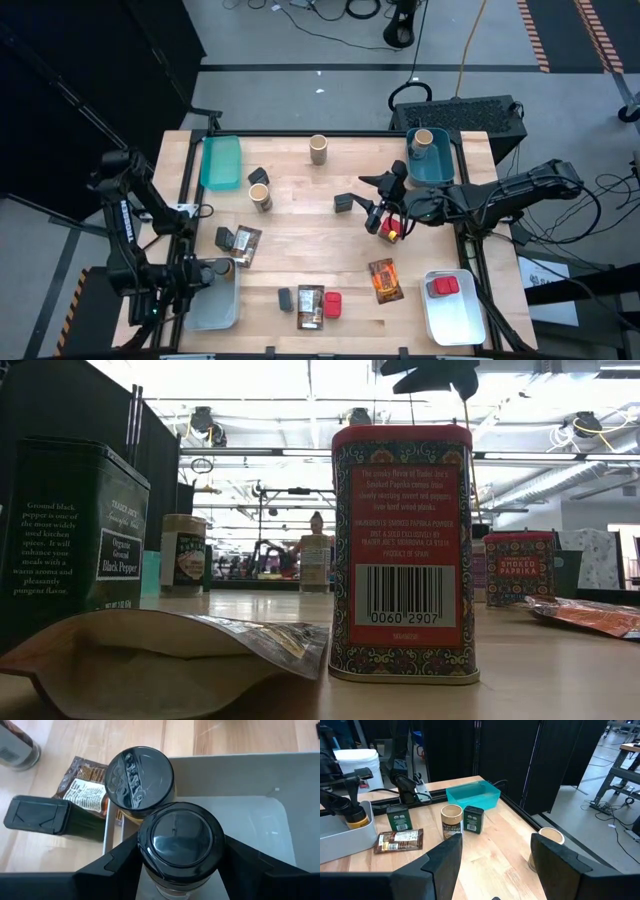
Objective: Sort spices by type
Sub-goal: Put the orange seasoning bottle into the gray bin
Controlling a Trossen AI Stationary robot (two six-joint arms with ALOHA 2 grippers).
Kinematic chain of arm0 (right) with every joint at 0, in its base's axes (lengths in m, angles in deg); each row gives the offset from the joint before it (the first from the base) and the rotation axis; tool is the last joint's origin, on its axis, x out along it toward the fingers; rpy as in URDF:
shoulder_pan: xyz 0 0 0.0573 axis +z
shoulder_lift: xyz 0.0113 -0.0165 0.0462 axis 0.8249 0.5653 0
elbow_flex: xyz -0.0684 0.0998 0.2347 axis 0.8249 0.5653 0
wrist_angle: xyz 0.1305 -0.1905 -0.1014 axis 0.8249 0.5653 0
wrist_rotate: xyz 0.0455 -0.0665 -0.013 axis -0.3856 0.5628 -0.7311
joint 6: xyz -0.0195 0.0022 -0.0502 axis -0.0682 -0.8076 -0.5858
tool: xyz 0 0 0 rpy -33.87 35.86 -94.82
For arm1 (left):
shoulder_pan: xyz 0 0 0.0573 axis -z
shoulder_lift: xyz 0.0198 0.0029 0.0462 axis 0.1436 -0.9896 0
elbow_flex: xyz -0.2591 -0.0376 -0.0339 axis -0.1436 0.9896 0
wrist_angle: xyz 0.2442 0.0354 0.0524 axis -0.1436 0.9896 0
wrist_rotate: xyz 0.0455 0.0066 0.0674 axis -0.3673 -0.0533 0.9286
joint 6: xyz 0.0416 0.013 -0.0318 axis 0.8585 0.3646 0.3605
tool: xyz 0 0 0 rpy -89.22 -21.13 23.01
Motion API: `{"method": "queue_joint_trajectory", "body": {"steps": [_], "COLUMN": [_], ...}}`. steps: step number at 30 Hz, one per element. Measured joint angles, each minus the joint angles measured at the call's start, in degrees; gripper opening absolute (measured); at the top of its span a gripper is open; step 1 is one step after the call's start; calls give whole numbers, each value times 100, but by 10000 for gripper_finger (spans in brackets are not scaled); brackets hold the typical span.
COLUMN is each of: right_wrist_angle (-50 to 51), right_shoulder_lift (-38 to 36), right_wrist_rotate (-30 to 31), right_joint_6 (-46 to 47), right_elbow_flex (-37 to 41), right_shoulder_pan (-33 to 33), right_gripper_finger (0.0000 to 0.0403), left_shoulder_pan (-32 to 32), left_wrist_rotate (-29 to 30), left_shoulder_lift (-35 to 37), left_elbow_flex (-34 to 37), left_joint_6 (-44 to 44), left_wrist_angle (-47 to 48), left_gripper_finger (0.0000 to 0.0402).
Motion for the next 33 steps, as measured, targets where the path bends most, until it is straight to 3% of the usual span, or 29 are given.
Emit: {"method": "queue_joint_trajectory", "body": {"steps": [15, 33], "right_wrist_angle": [0, 0], "right_shoulder_lift": [0, 0], "right_wrist_rotate": [0, 1], "right_joint_6": [0, 63], "right_elbow_flex": [0, 0], "right_shoulder_pan": [0, 0], "right_gripper_finger": [219, 219], "left_shoulder_pan": [0, 0], "left_wrist_rotate": [-36, -158], "left_shoulder_lift": [0, 0], "left_elbow_flex": [0, -2], "left_joint_6": [-499, -591], "left_wrist_angle": [494, 429], "left_gripper_finger": [224, 224]}}
